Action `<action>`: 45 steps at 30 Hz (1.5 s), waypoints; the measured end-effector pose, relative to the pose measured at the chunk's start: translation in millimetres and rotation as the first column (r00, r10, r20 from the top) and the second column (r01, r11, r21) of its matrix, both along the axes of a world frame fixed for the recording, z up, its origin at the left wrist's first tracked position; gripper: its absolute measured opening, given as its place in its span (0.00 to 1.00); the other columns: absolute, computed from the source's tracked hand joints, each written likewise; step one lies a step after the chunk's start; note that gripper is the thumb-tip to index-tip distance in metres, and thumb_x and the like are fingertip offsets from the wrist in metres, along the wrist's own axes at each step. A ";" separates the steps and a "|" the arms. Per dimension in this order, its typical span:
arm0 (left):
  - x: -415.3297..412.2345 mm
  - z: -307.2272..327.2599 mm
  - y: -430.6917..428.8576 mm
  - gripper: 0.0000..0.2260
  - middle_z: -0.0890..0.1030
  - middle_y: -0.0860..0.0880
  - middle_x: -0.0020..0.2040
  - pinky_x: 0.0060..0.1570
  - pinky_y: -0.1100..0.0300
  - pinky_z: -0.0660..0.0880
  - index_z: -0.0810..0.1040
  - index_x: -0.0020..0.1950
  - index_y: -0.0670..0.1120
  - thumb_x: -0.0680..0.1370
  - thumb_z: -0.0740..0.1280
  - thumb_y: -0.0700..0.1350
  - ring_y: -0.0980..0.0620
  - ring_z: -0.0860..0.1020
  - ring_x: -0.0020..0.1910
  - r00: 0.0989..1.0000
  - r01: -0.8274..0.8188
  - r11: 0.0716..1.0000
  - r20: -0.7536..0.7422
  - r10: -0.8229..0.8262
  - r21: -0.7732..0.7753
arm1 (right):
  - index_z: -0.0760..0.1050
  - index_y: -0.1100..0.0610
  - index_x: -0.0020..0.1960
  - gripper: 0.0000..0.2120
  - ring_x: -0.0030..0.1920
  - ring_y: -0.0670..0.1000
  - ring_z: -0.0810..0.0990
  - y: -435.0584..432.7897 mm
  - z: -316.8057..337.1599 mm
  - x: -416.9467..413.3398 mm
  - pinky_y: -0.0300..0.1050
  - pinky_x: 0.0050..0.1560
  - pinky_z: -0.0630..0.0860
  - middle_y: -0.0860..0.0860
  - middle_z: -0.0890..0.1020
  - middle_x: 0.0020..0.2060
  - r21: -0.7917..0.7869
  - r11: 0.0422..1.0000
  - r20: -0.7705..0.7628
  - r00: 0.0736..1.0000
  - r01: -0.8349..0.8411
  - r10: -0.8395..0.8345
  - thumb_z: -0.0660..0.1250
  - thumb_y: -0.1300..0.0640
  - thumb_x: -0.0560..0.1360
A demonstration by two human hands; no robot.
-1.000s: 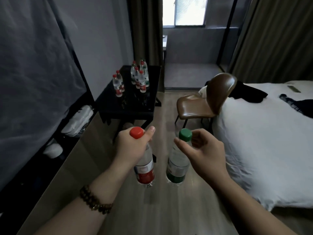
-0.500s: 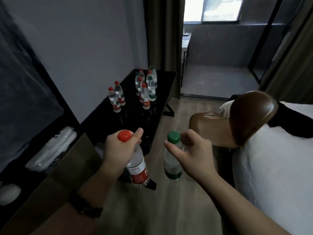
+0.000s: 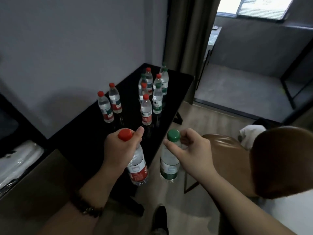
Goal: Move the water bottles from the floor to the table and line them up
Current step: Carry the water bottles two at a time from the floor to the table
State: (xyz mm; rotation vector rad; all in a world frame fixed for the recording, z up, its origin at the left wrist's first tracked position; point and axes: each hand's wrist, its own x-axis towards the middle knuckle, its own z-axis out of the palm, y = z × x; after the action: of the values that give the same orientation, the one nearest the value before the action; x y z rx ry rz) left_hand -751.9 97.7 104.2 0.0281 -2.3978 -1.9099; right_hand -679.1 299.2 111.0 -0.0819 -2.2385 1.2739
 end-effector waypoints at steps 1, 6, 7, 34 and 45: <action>-20.8 -4.9 8.8 0.14 0.85 0.49 0.34 0.39 0.61 0.77 0.82 0.36 0.49 0.75 0.76 0.56 0.53 0.85 0.35 1.000 -0.018 1.000 0.020 0.018 0.007 | 0.78 0.46 0.42 0.12 0.41 0.42 0.84 9.0 -2.7 -22.6 0.33 0.41 0.77 0.39 0.84 0.39 0.000 1.000 0.019 1.000 -0.023 0.023 0.81 0.45 0.70; -113.3 -9.0 40.8 0.19 0.84 0.46 0.33 0.39 0.56 0.80 0.81 0.34 0.45 0.73 0.75 0.59 0.48 0.84 0.36 0.998 -0.065 0.998 0.019 0.065 -0.015 | 0.80 0.49 0.47 0.11 0.42 0.44 0.85 49.2 -2.5 -127.1 0.39 0.42 0.80 0.41 0.85 0.41 -0.002 0.990 0.059 0.988 -0.142 0.142 0.81 0.48 0.71; -128.6 -7.1 45.6 0.21 0.84 0.46 0.33 0.39 0.58 0.80 0.81 0.34 0.45 0.72 0.74 0.62 0.48 0.84 0.36 0.997 -0.081 0.996 0.006 0.081 -0.022 | 0.81 0.51 0.47 0.11 0.42 0.44 0.85 55.6 -1.1 -146.7 0.39 0.41 0.80 0.41 0.85 0.41 -0.002 0.986 0.057 0.984 -0.166 0.166 0.81 0.49 0.72; -266.8 -0.9 137.0 0.16 0.85 0.50 0.33 0.34 0.68 0.75 0.85 0.38 0.45 0.75 0.76 0.57 0.57 0.82 0.32 0.451 -0.873 0.440 -0.005 0.892 -0.211 | 0.78 0.57 0.42 0.18 0.35 0.55 0.82 94.6 -31.3 -467.6 0.56 0.36 0.78 0.52 0.82 0.33 -0.168 0.234 0.110 0.218 -0.958 0.970 0.81 0.45 0.70; -244.3 -21.6 183.5 0.18 0.84 0.48 0.34 0.39 0.61 0.78 0.84 0.39 0.44 0.75 0.75 0.58 0.52 0.84 0.36 0.530 -0.838 0.520 -0.018 0.848 -0.169 | 0.80 0.46 0.44 0.11 0.45 0.38 0.85 176.5 -39.9 -476.1 0.27 0.49 0.77 0.38 0.85 0.43 -0.077 0.473 0.110 0.464 -0.877 0.879 0.81 0.46 0.70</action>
State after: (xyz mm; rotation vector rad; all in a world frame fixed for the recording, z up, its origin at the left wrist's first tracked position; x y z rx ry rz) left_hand -996.2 281.1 82.7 1.0669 -1.9196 -1.2216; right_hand -1155.2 475.6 71.1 1.2060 -2.4396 1.8032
